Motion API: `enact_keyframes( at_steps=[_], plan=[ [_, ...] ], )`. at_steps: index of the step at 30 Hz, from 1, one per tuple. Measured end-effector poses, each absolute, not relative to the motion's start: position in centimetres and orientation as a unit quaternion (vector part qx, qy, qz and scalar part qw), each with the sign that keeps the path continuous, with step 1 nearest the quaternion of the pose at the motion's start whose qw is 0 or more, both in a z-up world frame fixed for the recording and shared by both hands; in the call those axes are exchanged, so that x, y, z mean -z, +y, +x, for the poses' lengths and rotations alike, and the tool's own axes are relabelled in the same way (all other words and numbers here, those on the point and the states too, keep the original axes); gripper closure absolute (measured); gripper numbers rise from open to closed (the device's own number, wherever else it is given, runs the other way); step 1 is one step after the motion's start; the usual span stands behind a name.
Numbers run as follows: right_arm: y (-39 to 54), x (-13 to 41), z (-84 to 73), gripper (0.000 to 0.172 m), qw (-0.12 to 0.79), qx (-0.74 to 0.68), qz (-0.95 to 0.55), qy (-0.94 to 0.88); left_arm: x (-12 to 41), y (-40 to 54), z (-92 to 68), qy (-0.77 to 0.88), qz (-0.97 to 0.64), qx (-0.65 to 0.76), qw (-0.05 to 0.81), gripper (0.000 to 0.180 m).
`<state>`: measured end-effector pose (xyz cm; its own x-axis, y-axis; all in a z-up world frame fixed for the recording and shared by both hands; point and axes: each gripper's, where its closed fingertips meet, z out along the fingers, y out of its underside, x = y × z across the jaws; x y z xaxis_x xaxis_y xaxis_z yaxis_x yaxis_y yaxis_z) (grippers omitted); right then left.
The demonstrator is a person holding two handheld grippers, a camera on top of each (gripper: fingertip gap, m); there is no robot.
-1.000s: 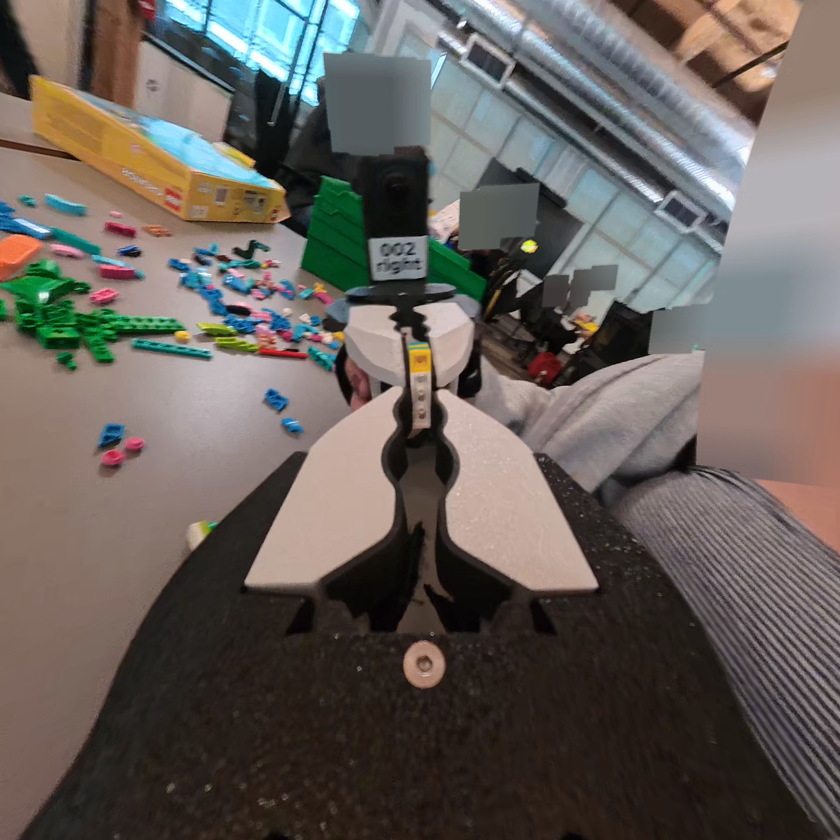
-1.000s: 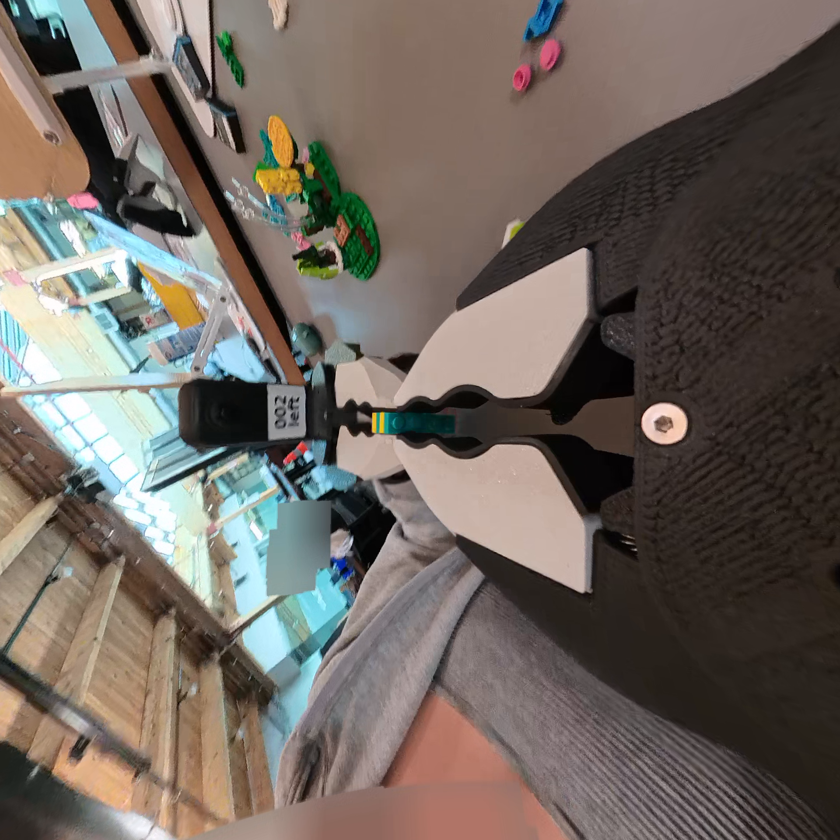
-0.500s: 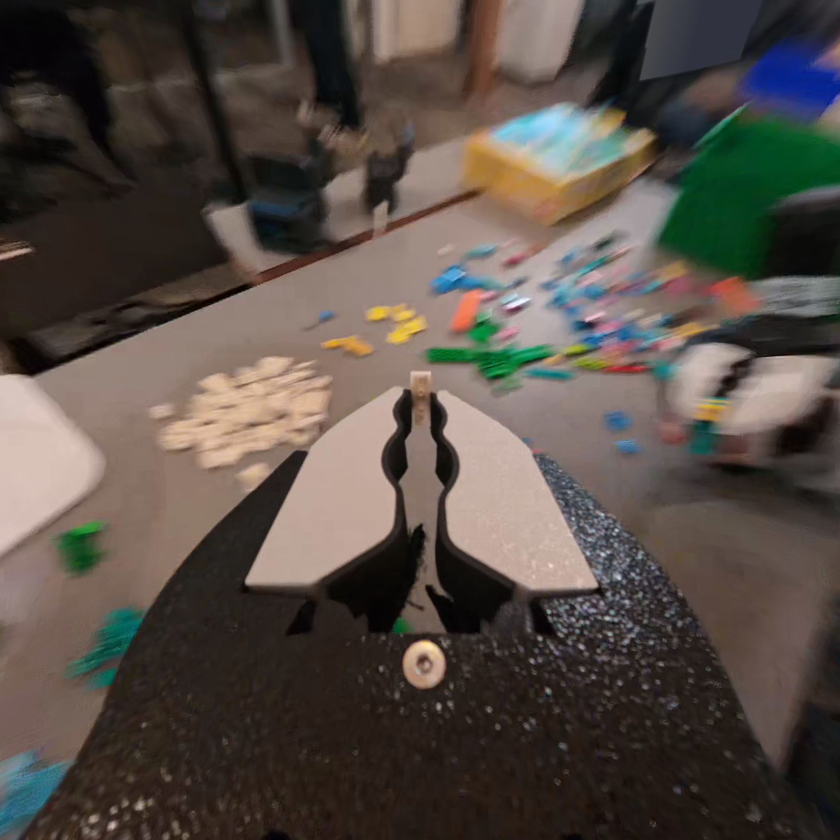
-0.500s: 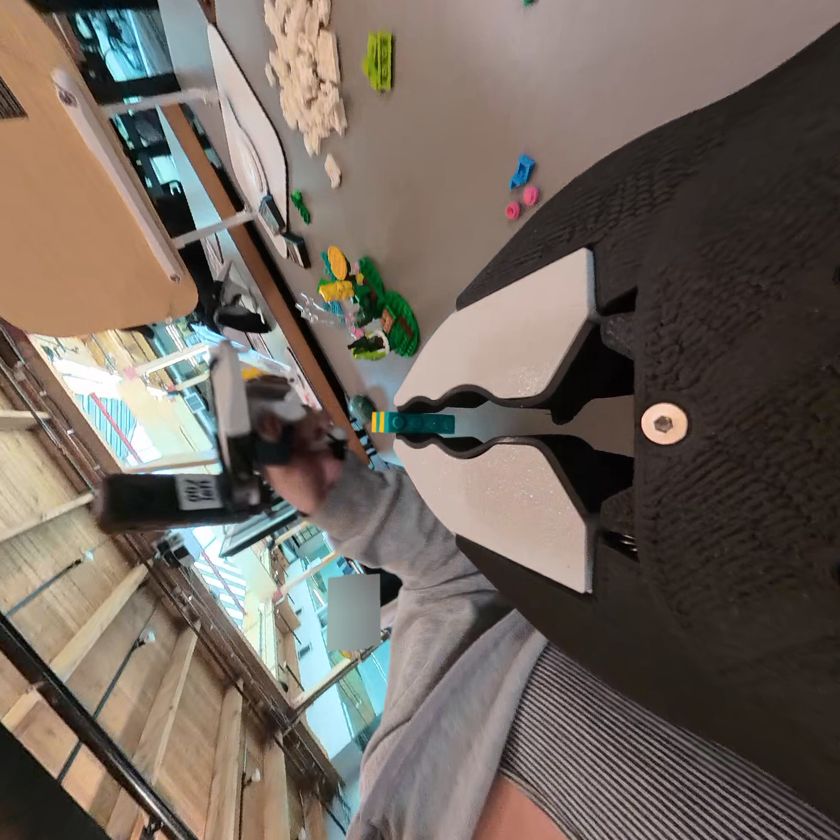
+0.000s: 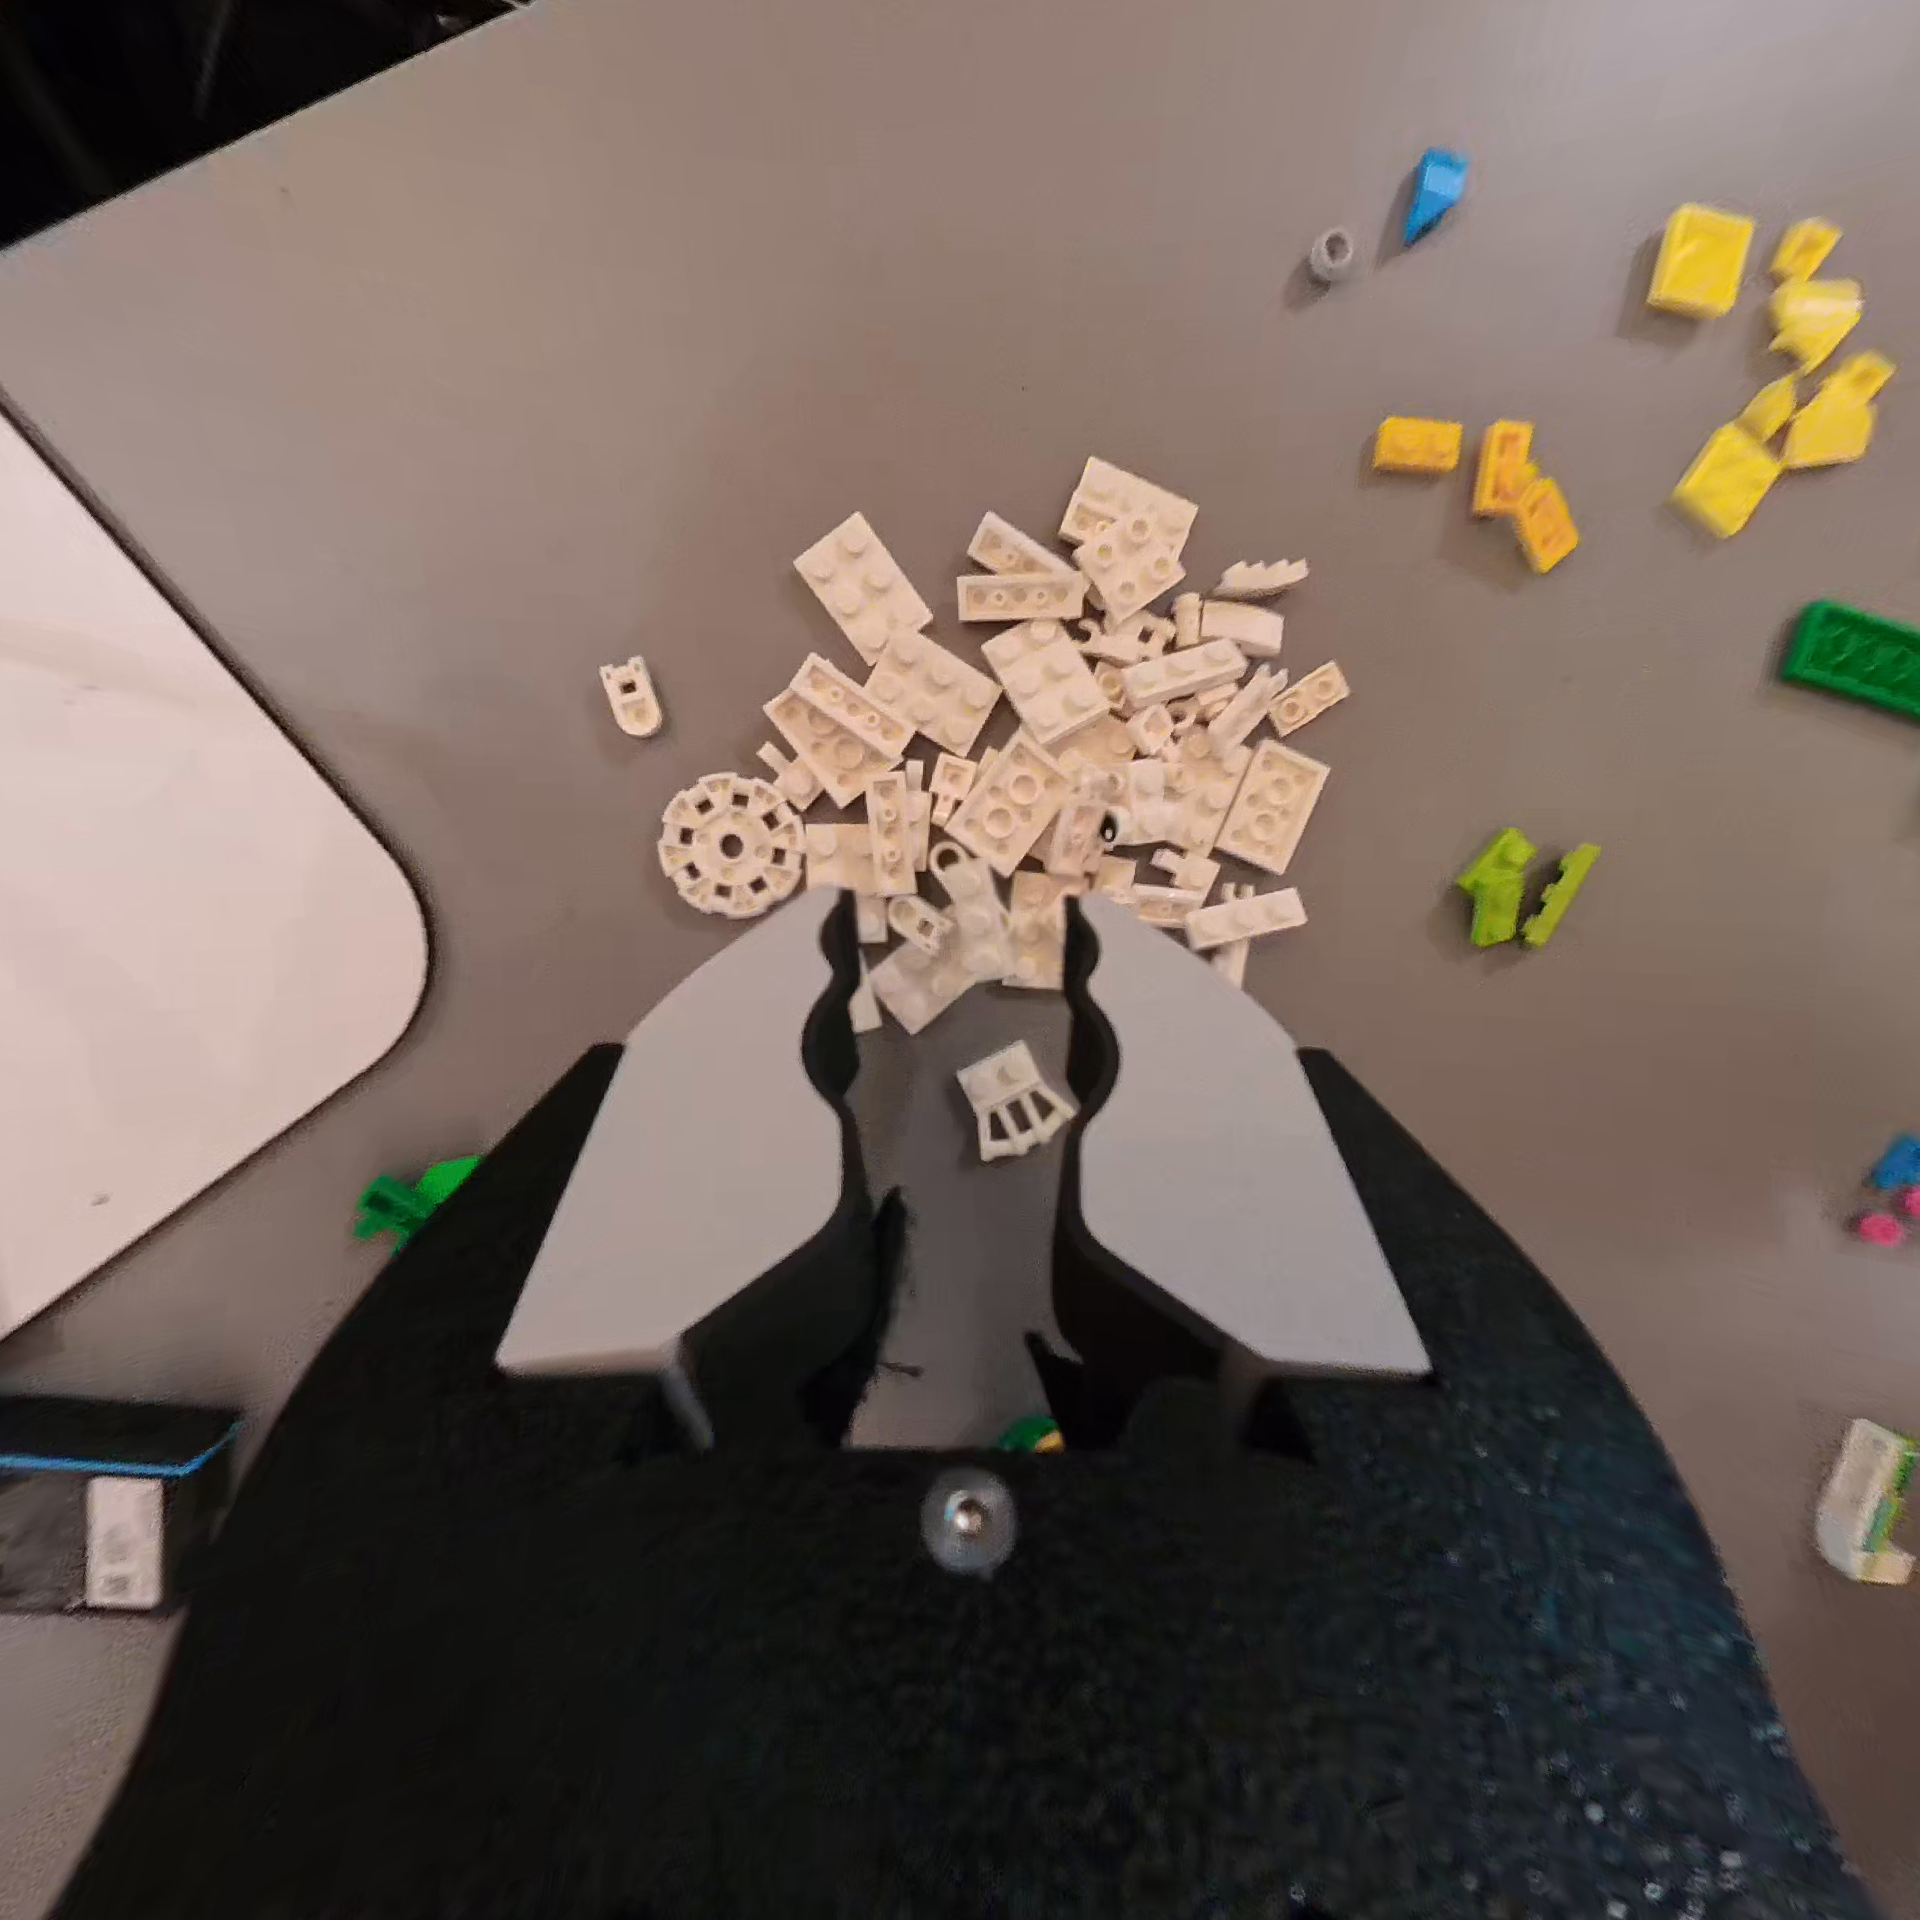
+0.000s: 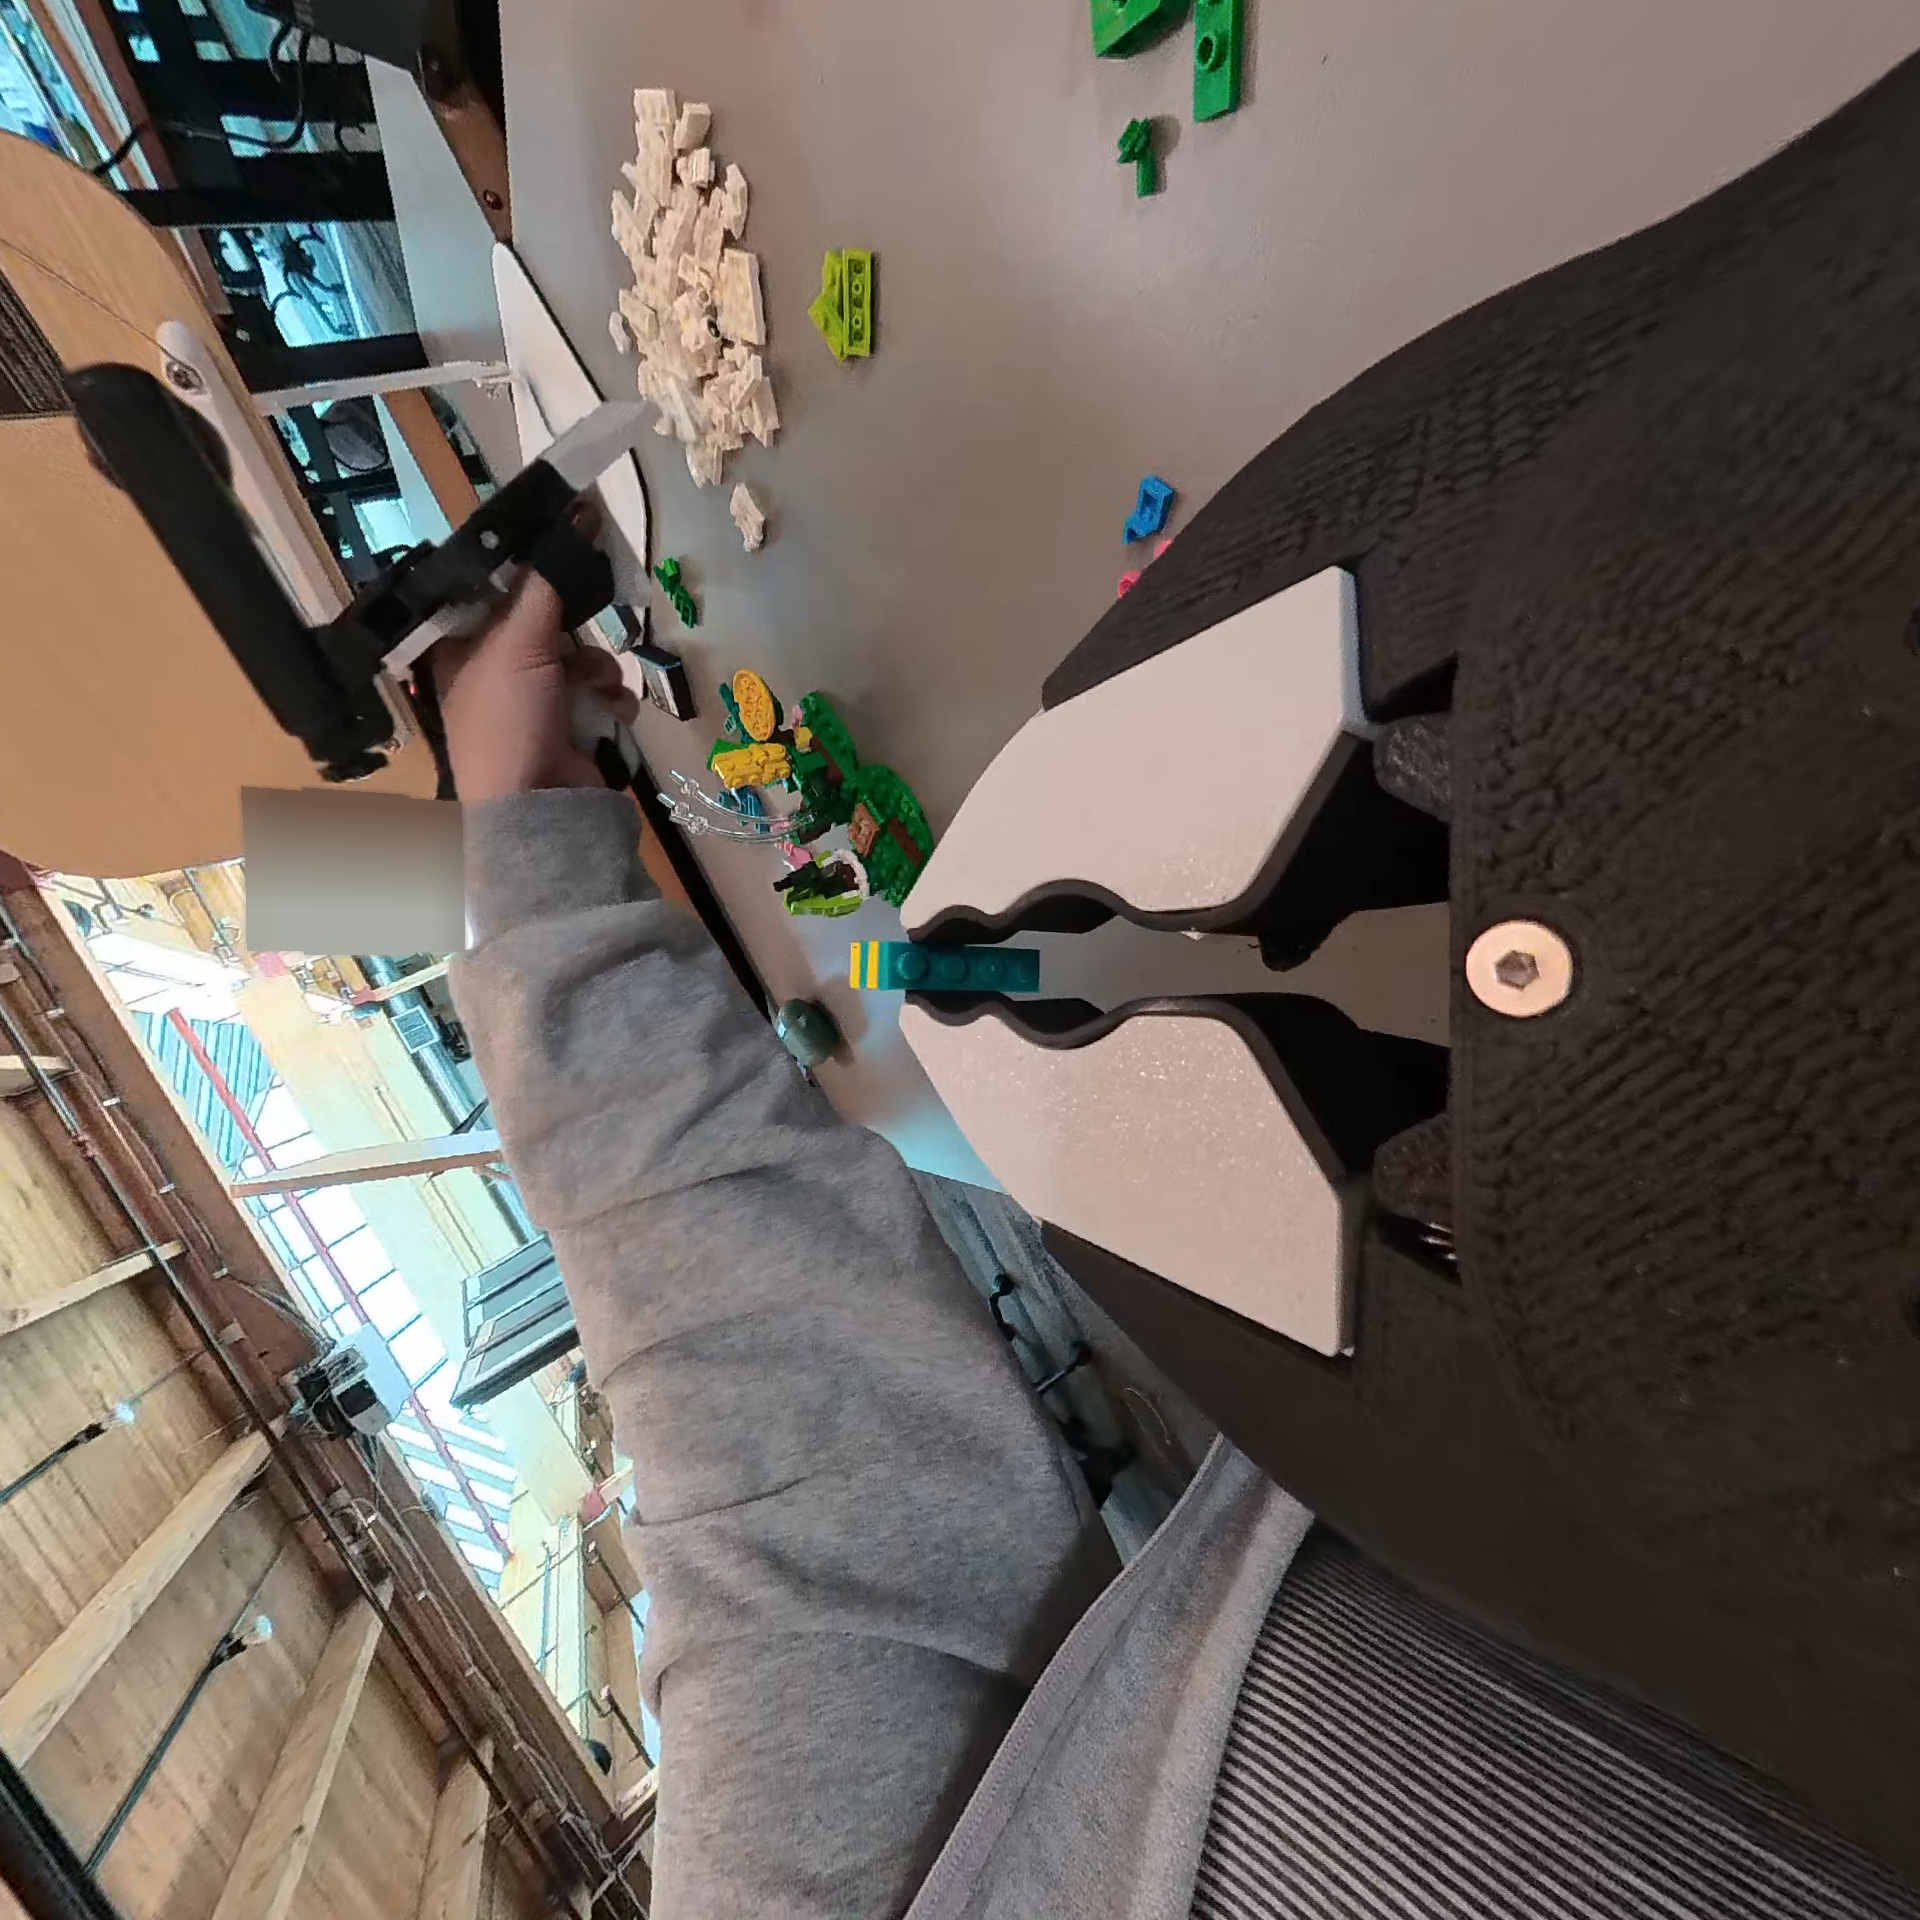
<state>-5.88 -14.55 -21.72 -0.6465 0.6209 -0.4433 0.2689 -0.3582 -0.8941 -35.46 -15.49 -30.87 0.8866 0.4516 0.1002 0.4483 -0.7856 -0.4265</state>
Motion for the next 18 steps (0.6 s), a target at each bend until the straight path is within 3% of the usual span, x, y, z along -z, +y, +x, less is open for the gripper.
enact_keyframes(
  at_steps=[3, 5, 7, 10, 18],
  plan=[
    [-14.5, 21.4, -5.8, 0.165, 0.126, -0.723, -0.4, -0.549, 29.3, -14.9, -35.4, -0.252, -0.929, 0.001, 0.269, 0.128],
    [-14.5, 21.1, -5.6, 0.165, 0.127, -0.729, -0.392, -0.546, 25.7, -12.8, -32.3, -0.226, -0.902, 0.055, 0.363, 0.125],
    [-14.6, 20.5, -5.4, 0.165, 0.125, -0.739, -0.38, -0.542, 20.6, -11.0, -25.0, -0.147, -0.854, 0.172, 0.469, 0.128],
    [-14.7, 20.0, -5.0, 0.166, 0.123, -0.747, -0.365, -0.542, 15.6, -12.7, -11.9, 0.026, -0.773, 0.344, 0.533, 0.146],
    [-16.0, 19.1, -3.6, 0.166, 0.132, -0.759, -0.308, -0.558, 17.2, -15.2, -2.8, 0.123, -0.741, 0.333, 0.57, 0.153]
  ],
)
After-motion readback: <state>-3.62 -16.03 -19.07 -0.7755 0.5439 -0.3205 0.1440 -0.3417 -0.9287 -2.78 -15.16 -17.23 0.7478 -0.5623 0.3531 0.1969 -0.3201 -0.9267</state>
